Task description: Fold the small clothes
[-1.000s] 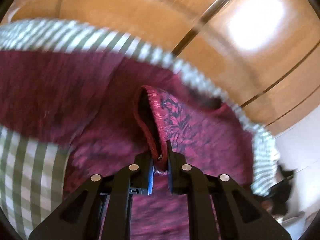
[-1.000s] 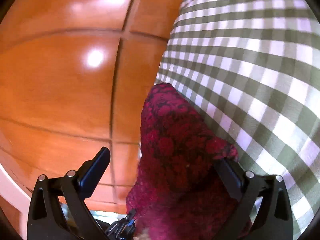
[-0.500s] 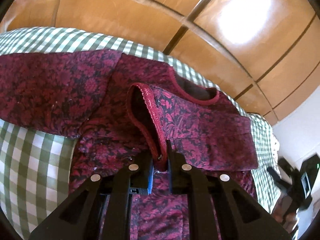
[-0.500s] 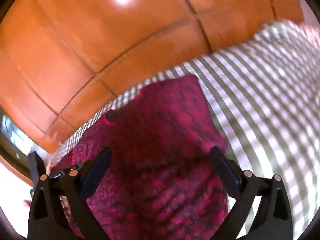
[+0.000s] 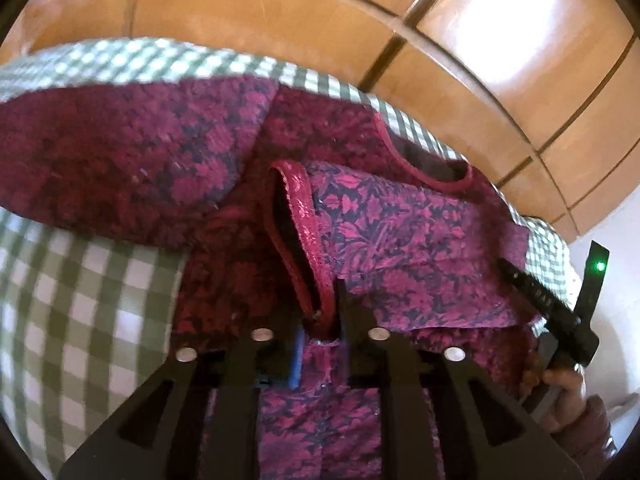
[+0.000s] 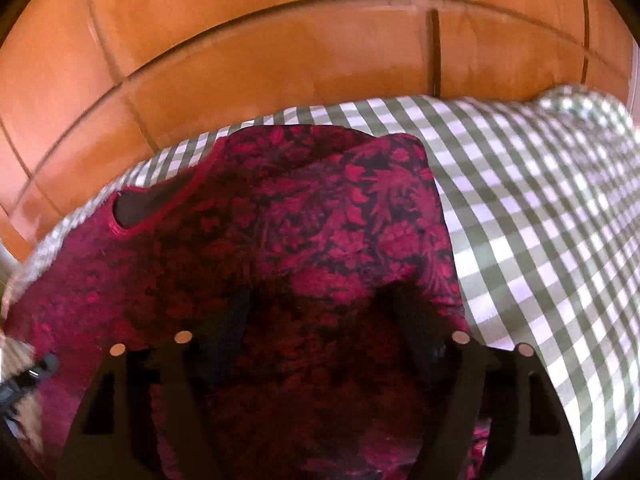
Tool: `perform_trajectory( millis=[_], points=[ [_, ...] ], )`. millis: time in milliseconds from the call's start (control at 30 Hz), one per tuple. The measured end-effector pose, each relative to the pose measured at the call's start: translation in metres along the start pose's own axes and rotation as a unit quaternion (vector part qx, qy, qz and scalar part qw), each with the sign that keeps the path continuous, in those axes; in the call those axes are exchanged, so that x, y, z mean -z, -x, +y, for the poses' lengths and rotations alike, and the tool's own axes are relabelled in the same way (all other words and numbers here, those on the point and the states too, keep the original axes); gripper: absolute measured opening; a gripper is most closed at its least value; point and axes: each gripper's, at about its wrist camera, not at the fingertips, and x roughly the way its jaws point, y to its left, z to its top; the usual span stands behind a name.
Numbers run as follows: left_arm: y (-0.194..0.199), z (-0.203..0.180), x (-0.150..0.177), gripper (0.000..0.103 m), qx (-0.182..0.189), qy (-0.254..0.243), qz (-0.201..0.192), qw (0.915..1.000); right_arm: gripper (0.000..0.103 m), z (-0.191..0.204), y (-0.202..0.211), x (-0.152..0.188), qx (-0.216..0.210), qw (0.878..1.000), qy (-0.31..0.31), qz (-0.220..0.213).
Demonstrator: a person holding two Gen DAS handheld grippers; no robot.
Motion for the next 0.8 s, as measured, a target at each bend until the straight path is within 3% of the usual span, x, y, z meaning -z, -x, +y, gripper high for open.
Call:
perform_trajectory(
  millis=[100, 167, 267, 333, 433, 600, 667, 700, 767, 800],
  points=[
    [0.031, -0.007, -0.006, 0.025, -0.008, 0.008, -0.065, 0.9978, 0.079, 0.003, -0.002, 0.0, 0.007, 1.0, 0.004, -0.002],
    [0.043, -0.014, -0.011, 0.026, -0.001, -0.002, -0.088, 0.9961, 0.081, 0.005, -0.003, 0.001, 0.009, 1.0, 0.006, -0.004],
    [0.031, -0.032, -0.012, 0.026, 0.004, -0.046, -0.071, 0.9964, 0.083, 0.009, -0.007, -0.001, 0.012, 1.0, 0.01, -0.006],
    [0.005, -0.04, -0.011, 0.026, -0.025, -0.074, -0.041, 0.9961, 0.083, 0.009, -0.004, -0.002, 0.012, 1.0, 0.011, -0.007],
    [-0.039, -0.026, -0.015, 0.026, -0.059, -0.053, 0.014, 0.9968, 0.085, 0.011, -0.008, -0.001, 0.011, 1.0, 0.013, -0.008],
    [-0.048, -0.023, -0.017, 0.026, -0.066, -0.053, 0.001, 0.9964, 0.087, 0.012, -0.007, -0.001, 0.018, 1.0, 0.02, -0.007],
    [-0.039, -0.021, -0.014, 0.026, -0.059, -0.048, -0.002, 0.9971, 0.093, 0.014, -0.004, -0.002, 0.021, 0.999, 0.025, -0.007],
    [-0.033, -0.02, -0.012, 0.026, -0.056, -0.043, -0.004, 0.9975, 0.101, 0.016, 0.001, -0.003, 0.021, 0.999, 0.031, -0.004],
    [-0.017, -0.013, -0.008, 0.036, -0.046, -0.026, -0.015, 0.9985, 0.101, 0.019, 0.017, 0.002, 0.022, 0.999, 0.031, -0.006],
    [-0.009, -0.008, -0.005, 0.057, -0.044, -0.015, -0.022, 0.9987, 0.101, 0.02, 0.025, 0.006, 0.017, 0.999, 0.03, -0.011]
  ],
)
